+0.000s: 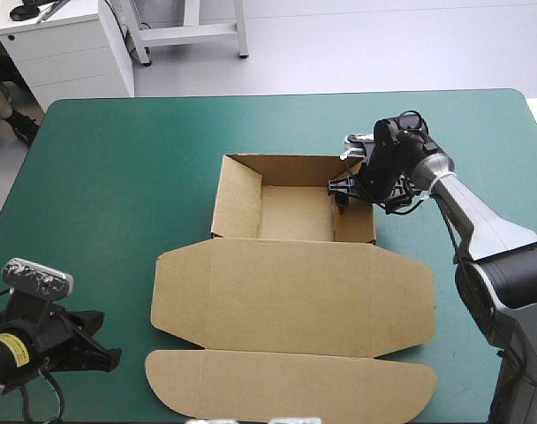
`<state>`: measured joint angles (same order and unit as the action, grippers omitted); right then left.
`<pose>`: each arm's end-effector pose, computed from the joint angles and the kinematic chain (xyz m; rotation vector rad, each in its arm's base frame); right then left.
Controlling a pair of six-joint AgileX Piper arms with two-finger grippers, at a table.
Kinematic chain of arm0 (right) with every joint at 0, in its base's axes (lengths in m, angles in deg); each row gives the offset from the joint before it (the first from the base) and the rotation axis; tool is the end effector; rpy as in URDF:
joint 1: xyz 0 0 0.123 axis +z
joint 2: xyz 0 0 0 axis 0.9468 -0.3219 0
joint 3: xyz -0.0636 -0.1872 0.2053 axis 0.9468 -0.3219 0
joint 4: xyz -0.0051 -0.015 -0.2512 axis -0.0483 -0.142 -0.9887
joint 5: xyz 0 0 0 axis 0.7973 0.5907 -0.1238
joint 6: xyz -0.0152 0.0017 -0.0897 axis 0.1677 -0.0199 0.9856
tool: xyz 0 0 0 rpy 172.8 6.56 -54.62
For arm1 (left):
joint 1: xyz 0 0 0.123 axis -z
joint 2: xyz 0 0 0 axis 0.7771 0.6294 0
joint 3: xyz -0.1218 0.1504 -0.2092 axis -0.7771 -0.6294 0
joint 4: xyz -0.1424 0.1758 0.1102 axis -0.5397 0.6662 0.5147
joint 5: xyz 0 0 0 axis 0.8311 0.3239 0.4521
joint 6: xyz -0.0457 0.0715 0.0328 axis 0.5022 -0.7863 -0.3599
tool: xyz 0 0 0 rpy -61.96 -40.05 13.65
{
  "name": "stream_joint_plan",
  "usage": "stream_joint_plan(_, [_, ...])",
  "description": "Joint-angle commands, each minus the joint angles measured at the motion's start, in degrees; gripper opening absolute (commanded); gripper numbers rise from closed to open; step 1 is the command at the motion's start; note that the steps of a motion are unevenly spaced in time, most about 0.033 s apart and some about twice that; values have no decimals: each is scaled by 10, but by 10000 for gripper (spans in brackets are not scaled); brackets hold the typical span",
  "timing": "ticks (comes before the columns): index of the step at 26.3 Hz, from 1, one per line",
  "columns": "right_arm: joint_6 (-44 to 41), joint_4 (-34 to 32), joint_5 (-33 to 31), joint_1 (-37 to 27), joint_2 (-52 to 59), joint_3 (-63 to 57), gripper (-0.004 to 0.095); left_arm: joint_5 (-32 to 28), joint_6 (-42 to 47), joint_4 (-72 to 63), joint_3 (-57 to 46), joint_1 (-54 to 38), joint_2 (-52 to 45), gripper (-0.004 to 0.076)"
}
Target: Fold the box
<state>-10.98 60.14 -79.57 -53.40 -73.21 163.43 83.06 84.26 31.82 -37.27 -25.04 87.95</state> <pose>0.3902 0.1324 0.2685 -0.1358 2.9221 0.1963 0.0590 -0.0287 0.3627 0.3599 2.3974 -0.2800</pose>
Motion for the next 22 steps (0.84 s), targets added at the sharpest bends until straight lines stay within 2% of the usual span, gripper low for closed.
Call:
stream_joint_plan(1, [4, 2, -10, -3, 30, 14, 737, -12, 4, 0, 9, 3, -23, -9])
stream_joint_plan(3, [-5, 3, -28, -3, 22, 14, 459, -12, 4, 0, 9, 3, -35, -10])
stream_joint_plan(4, [-10, 3, -32, -3, 21, 14, 194, -12, 4, 0, 8, 3, -37, -9])
stream_joint_plan(5, [-10, 3, -32, -3, 21, 14, 41, -12, 4, 0, 8, 3, -40, -10])
stream_joint_plan(6, [-12, 9, -34, -3, 24, 14, 0, -11, 4, 0, 8, 3, -40, -9])
stream_joint_plan(11, [2, 0, -38, -4, 34, 17, -1, -10, 3, 0, 8, 3, -40, -9])
stream_joint_plan(15, [11, -66, -38, -14, 67, 46, -1, -8, -5, 0, 8, 3, -40, -10])
stream_joint_plan(19, [34, -134, -38, -55, 116, 111, -1, -8, -5, 0, 8, 3, -40, -9])
stream_joint_plan(22, [52, -144, -38, -115, 150, 162, -1, -8, -5, 0, 8, 3, -40, -10])
